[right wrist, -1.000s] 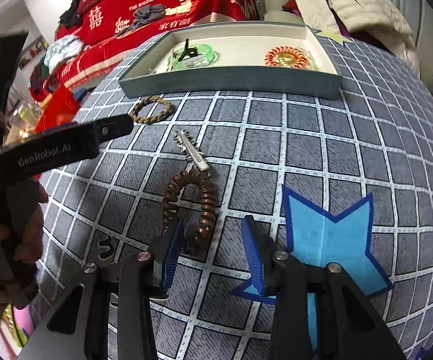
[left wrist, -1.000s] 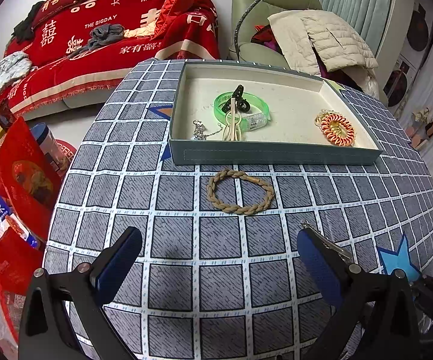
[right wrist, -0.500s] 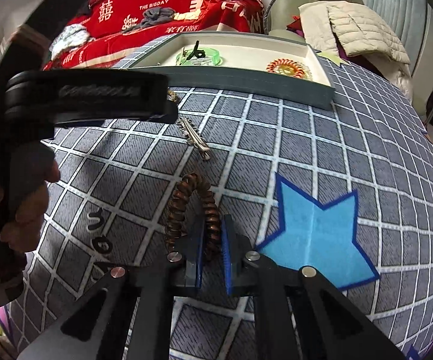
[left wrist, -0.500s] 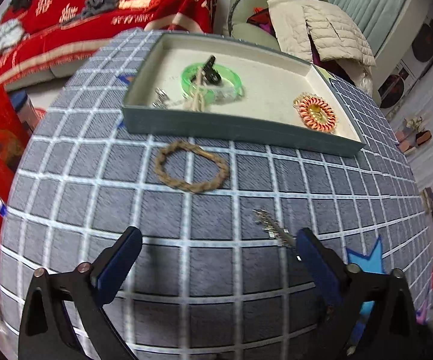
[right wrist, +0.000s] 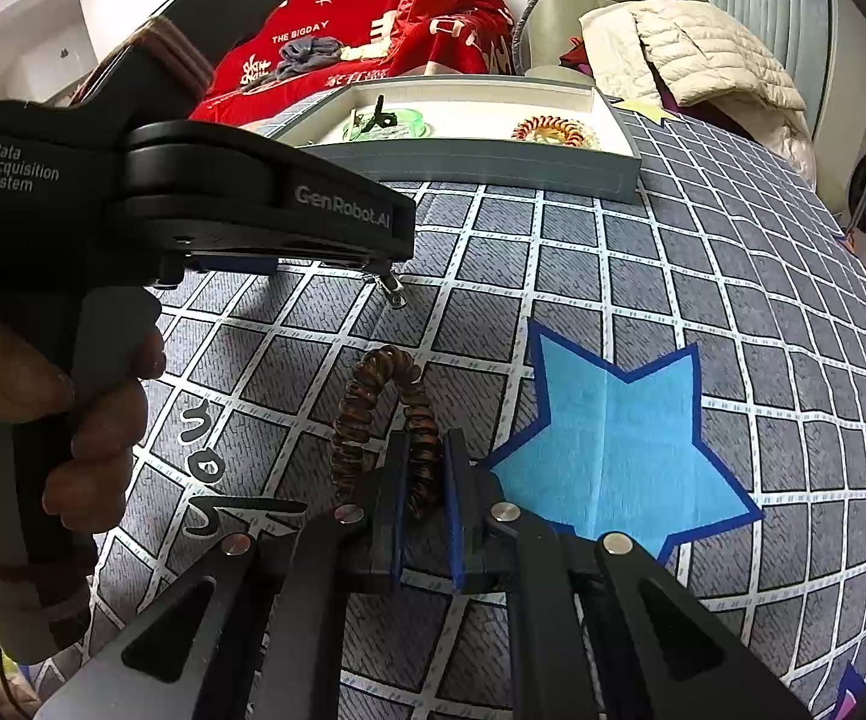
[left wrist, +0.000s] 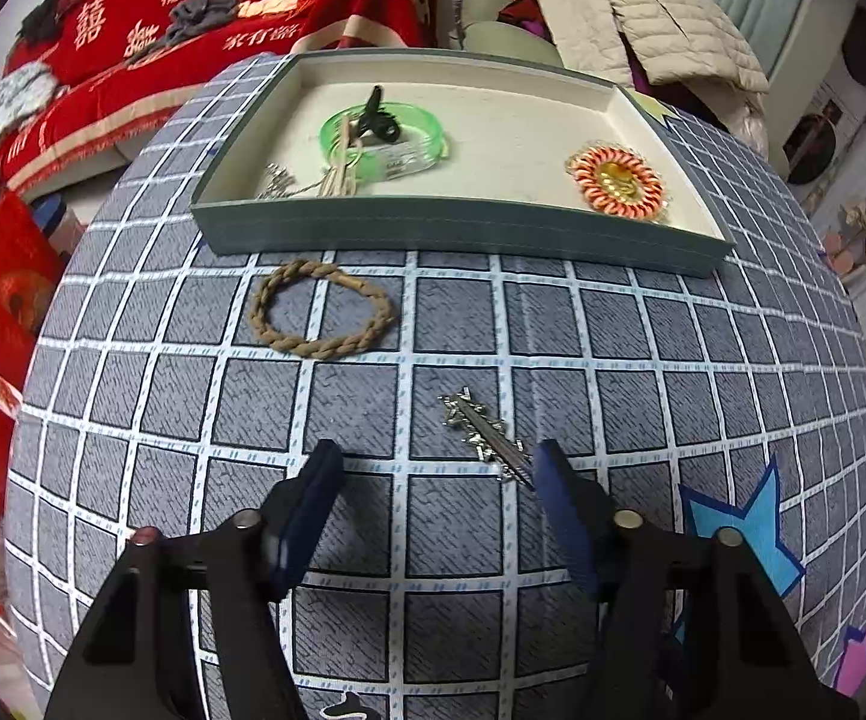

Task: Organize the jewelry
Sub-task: 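Grasp the brown bead bracelet with the right tool while the left grasps the silver clip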

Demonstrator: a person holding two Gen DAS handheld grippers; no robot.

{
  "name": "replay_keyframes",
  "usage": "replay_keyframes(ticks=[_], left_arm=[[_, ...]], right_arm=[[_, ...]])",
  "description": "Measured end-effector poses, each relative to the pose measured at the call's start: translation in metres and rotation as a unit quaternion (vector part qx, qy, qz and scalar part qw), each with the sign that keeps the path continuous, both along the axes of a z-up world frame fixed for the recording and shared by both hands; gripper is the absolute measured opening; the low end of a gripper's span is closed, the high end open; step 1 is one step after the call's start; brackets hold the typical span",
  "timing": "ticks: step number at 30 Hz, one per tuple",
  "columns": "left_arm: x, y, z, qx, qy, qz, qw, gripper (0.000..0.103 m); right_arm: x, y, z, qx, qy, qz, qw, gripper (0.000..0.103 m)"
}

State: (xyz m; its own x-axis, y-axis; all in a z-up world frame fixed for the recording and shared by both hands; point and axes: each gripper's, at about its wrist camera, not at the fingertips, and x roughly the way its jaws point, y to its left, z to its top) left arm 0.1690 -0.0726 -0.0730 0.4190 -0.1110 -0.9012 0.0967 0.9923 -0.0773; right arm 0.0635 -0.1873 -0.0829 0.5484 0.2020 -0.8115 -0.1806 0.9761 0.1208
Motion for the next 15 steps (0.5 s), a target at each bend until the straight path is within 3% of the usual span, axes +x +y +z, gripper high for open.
replay_keyframes(ticks=[2,4,8,12,14,15], left_arm=[[-0.001,-0.002,0.002,-0.002,-0.002,-0.014,0.9999,0.070],[-0.002,-0.003,0.004,-0.006,-0.005,-0.031,0.9995,0.052],[-0.003,0.007,0.004,-0.025,-0.006,-0.040,0.9989,0.052],[-0.004,0.027,0.008,-0.077,-0.005,-0.001,0.9970,0.052],[-0.005,0.031,0.009,-0.088,-0.001,0.013,0.9960,0.052],[-0.006,0.031,0.010,-0.088,0.001,0.019,0.9959,0.056]], right_arm=[[-0.001,-0.001,0.000,0.002,0.000,-0.002,1.000,0.012],[-0.002,-0.003,0.000,0.005,0.000,-0.004,1.000,0.012],[-0.003,-0.007,0.001,0.010,0.000,-0.008,1.000,0.012],[-0.003,-0.011,0.003,0.014,-0.003,-0.011,1.000,0.012],[-0.004,-0.012,0.004,0.016,-0.005,-0.011,1.000,0.012],[-0.004,-0.013,0.005,0.017,-0.005,-0.011,1.000,0.012]])
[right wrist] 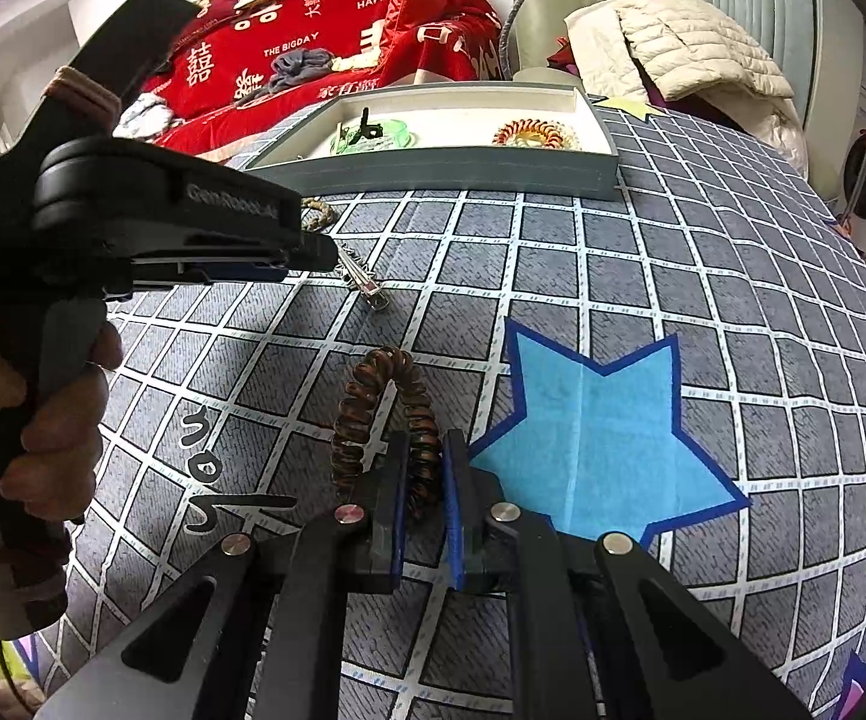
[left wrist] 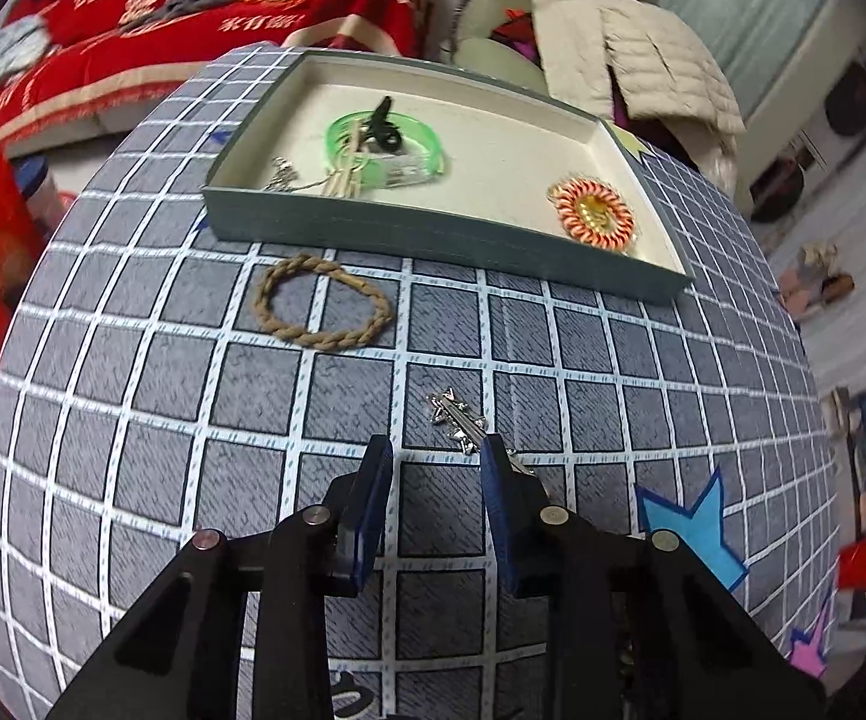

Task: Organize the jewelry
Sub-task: 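Grasp the brown bead bracelet with the right tool while the left grasps the silver clip, then carry the silver clip and brown bead bracelet over the tray with both tools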

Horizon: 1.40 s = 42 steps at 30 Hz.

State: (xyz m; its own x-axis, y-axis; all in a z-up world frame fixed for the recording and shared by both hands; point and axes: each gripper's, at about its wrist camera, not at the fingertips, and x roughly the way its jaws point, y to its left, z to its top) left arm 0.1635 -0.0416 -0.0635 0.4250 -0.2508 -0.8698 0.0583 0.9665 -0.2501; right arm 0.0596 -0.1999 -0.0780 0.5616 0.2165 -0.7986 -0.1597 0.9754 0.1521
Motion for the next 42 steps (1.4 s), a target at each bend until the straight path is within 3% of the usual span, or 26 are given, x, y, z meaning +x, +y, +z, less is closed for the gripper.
replay_keyframes(ticks=[1,3,5,13,17,18,19,20,27,37,42], left_arm=[[0.000,-0.001,0.000,0.004,0.001,0.002,1.0000,0.083],[-0.005,-0.004,0.003,0.021,-0.018,0.017,0.9995,0.103],[-0.007,-0.010,0.003,0.033,-0.027,0.022,0.9989,0.103],[0.008,-0.034,-0.019,0.074,0.020,0.023,0.9968,0.103],[0.001,-0.047,-0.019,0.121,-0.007,-0.006,0.9926,0.087],[-0.001,-0.048,-0.018,0.122,-0.017,-0.013,0.9923,0.073],[-0.002,-0.047,-0.016,0.120,-0.024,-0.022,0.9923,0.052],[-0.004,-0.047,-0.015,0.117,-0.030,-0.034,0.9921,0.039],[-0.019,-0.023,-0.009,0.058,-0.051,-0.087,0.9932,0.038],[-0.042,-0.013,0.002,0.085,-0.093,-0.122,0.9845,0.034],[-0.044,-0.008,0.004,0.072,-0.096,-0.125,0.9849,0.034]], right_arm=[[-0.001,-0.001,0.001,0.001,-0.001,0.000,1.000,0.012],[-0.002,-0.003,0.003,0.002,-0.004,-0.002,1.000,0.012],[-0.005,-0.006,0.006,0.005,-0.008,-0.006,1.000,0.012],[-0.010,-0.025,0.010,0.016,-0.013,-0.032,0.999,0.012],[-0.009,-0.031,0.009,0.021,-0.010,-0.041,0.999,0.012],[-0.009,-0.032,0.009,0.021,-0.011,-0.042,0.999,0.012],[-0.008,-0.032,0.010,0.021,-0.011,-0.043,0.999,0.012],[-0.008,-0.033,0.009,0.022,-0.011,-0.044,0.999,0.012],[-0.005,-0.036,0.011,0.027,-0.010,-0.048,0.998,0.012],[0.005,-0.037,0.017,0.040,-0.002,-0.051,0.998,0.012],[0.010,-0.034,0.018,0.033,0.000,-0.050,0.998,0.012]])
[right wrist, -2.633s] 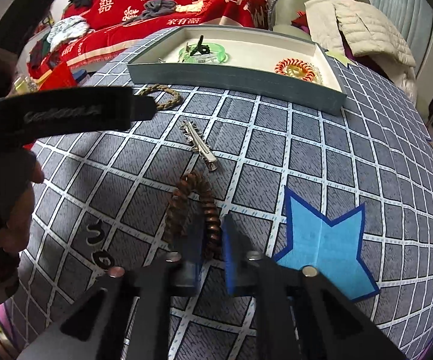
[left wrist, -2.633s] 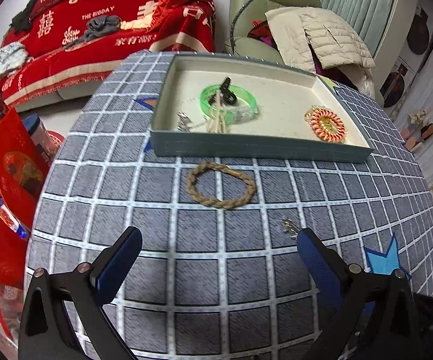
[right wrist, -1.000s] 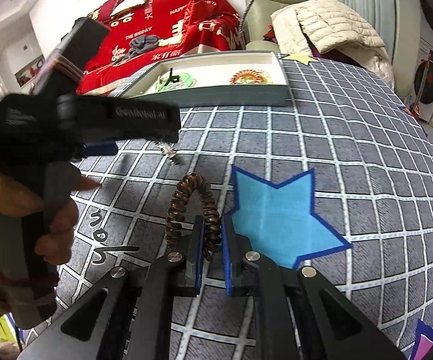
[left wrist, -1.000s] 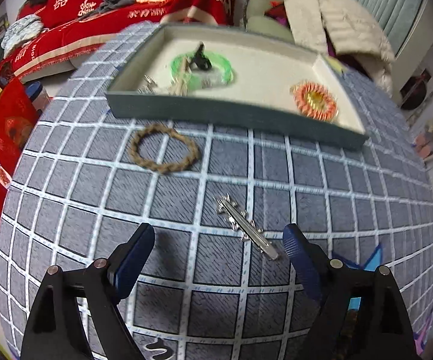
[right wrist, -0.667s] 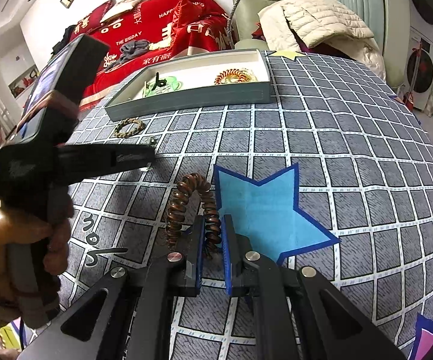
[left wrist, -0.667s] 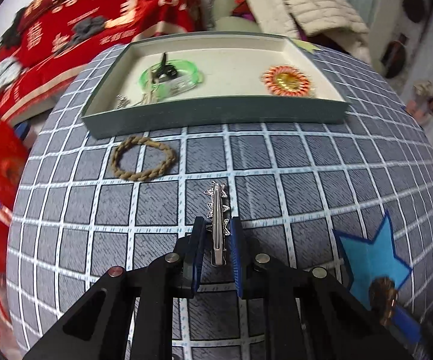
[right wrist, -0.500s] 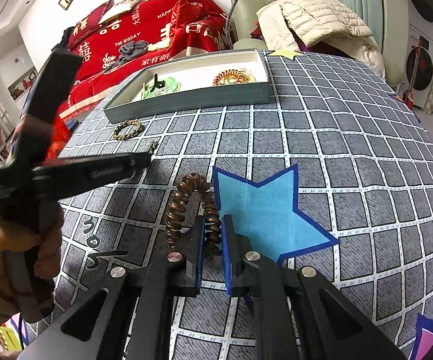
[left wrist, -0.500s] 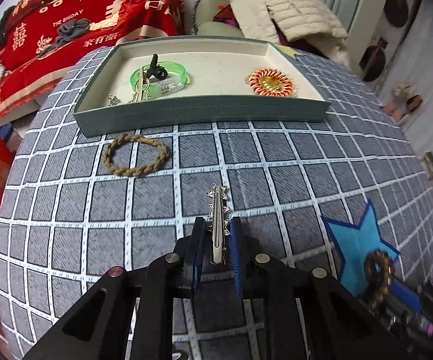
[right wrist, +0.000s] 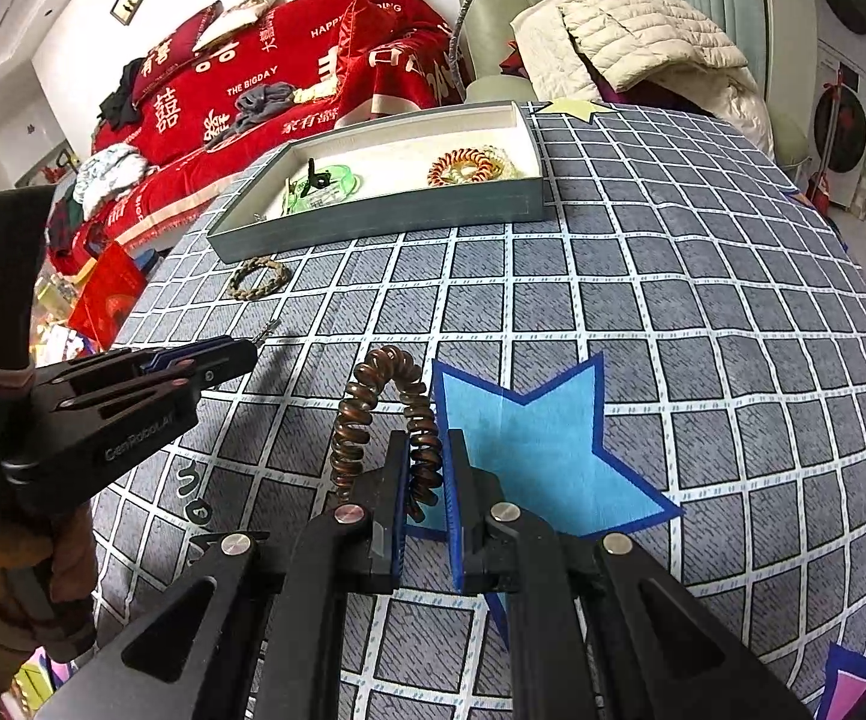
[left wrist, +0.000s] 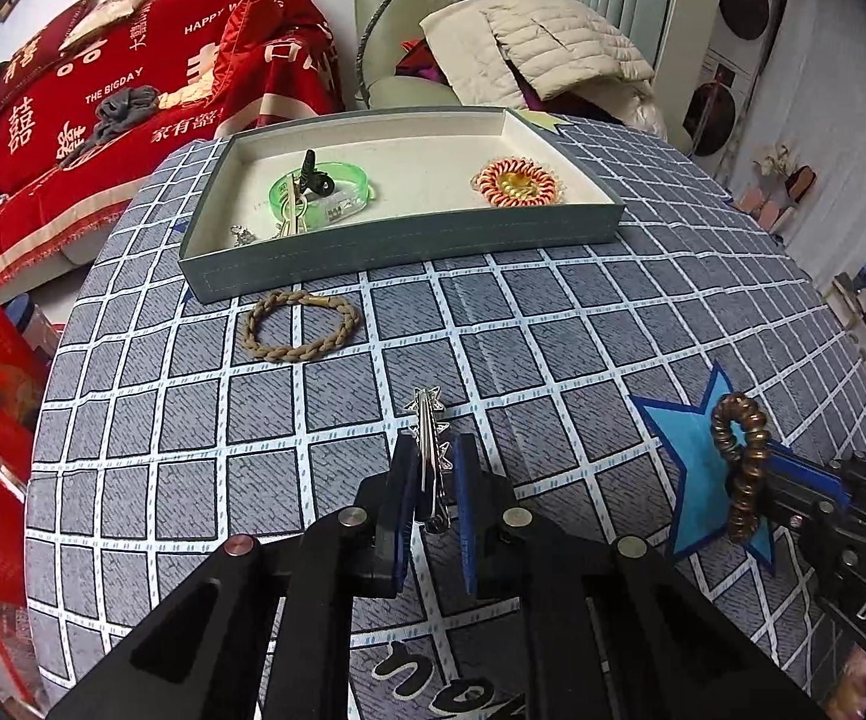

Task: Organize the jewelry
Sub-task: 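Carry the silver clip and brown bead bracelet over the tray with both tools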

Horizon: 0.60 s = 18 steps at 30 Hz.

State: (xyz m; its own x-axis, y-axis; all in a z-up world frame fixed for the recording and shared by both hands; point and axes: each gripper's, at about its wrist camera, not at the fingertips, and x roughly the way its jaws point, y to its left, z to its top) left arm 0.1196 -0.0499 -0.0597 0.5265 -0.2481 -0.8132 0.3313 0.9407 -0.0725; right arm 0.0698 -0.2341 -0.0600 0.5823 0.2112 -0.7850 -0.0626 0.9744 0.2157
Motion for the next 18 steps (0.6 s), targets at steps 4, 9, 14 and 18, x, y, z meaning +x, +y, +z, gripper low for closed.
replay_keyframes(ticks=[4,9,14,18], left_arm=[[0.001,0.003,0.005,-0.016,-0.003,-0.001,0.9999,0.034],[0.002,0.003,0.011,-0.023,-0.011,-0.007,0.9997,0.034],[0.003,0.009,0.019,-0.030,-0.020,-0.003,0.9993,0.034],[0.005,0.014,0.024,-0.034,-0.026,-0.002,0.9991,0.034]], right_arm=[[0.002,0.001,0.003,-0.003,0.002,-0.004,1.000,0.012],[0.006,0.000,0.008,-0.004,0.000,-0.008,1.000,0.012],[0.013,0.000,0.012,0.001,-0.001,-0.008,1.000,0.012],[0.016,0.002,0.016,-0.001,-0.003,-0.005,1.000,0.012]])
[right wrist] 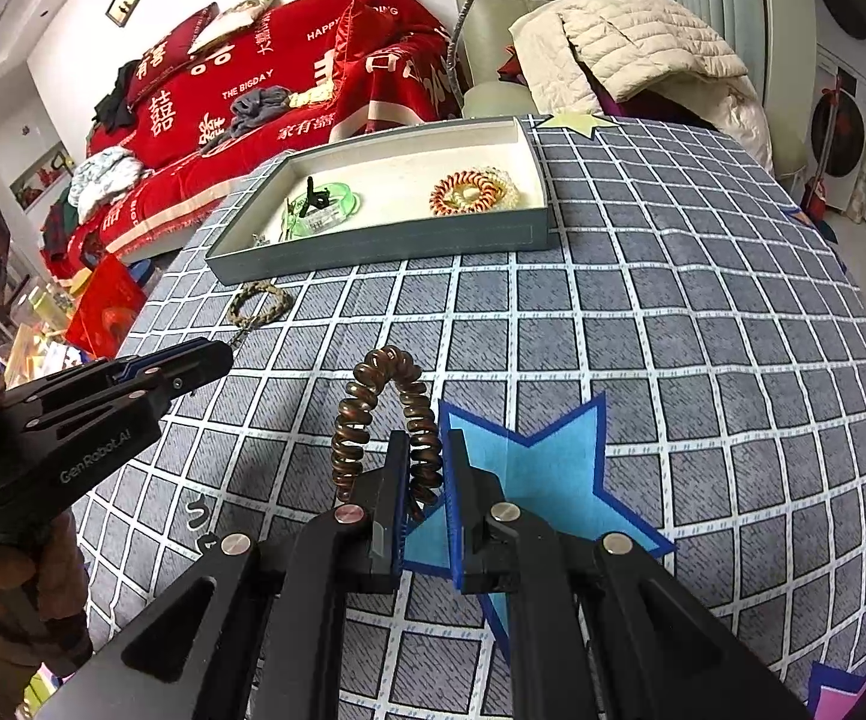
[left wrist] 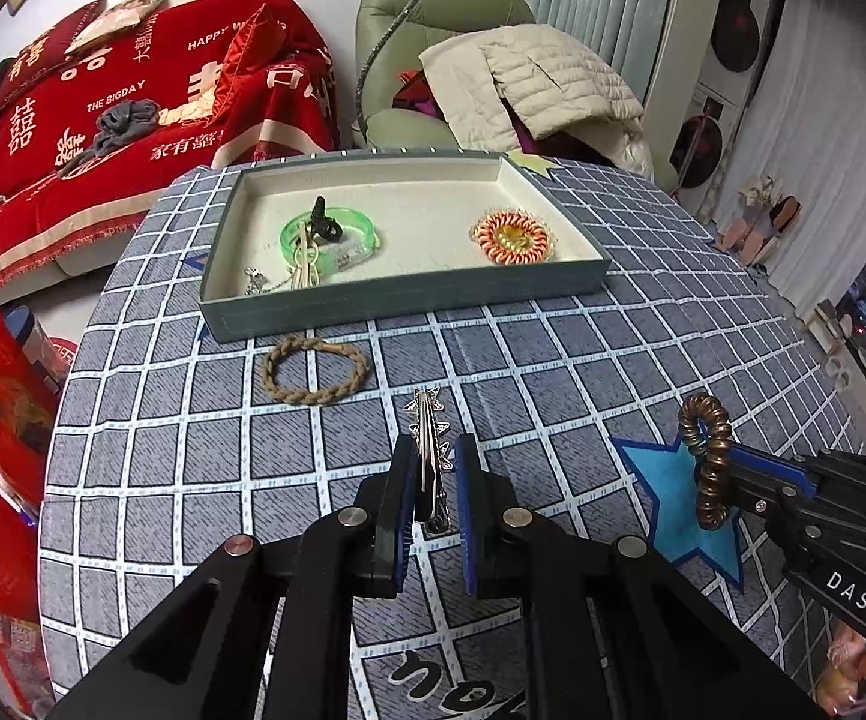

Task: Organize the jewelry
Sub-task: 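Carry the silver clip and brown bead bracelet over the tray with both tools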

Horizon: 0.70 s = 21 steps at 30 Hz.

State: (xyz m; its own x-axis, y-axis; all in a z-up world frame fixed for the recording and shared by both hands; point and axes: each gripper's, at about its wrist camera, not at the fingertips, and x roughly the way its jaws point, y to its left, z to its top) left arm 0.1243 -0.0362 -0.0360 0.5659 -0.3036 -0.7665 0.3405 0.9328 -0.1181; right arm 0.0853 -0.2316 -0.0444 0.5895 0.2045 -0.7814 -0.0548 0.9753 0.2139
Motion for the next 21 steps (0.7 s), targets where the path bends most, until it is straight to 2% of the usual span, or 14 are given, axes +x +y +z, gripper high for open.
replay_keyframes(ticks=[13,21], left_arm=[[0.016,0.010,0.015,-0.007,-0.013,0.008,0.9999,0.034],[0.041,0.015,0.025,-0.004,-0.021,0.020,0.9996,0.034]], right_arm=[[0.022,-0.004,0.018,0.014,-0.012,0.005,1.000,0.012],[0.053,-0.010,0.036,0.024,-0.022,0.006,0.999,0.012]])
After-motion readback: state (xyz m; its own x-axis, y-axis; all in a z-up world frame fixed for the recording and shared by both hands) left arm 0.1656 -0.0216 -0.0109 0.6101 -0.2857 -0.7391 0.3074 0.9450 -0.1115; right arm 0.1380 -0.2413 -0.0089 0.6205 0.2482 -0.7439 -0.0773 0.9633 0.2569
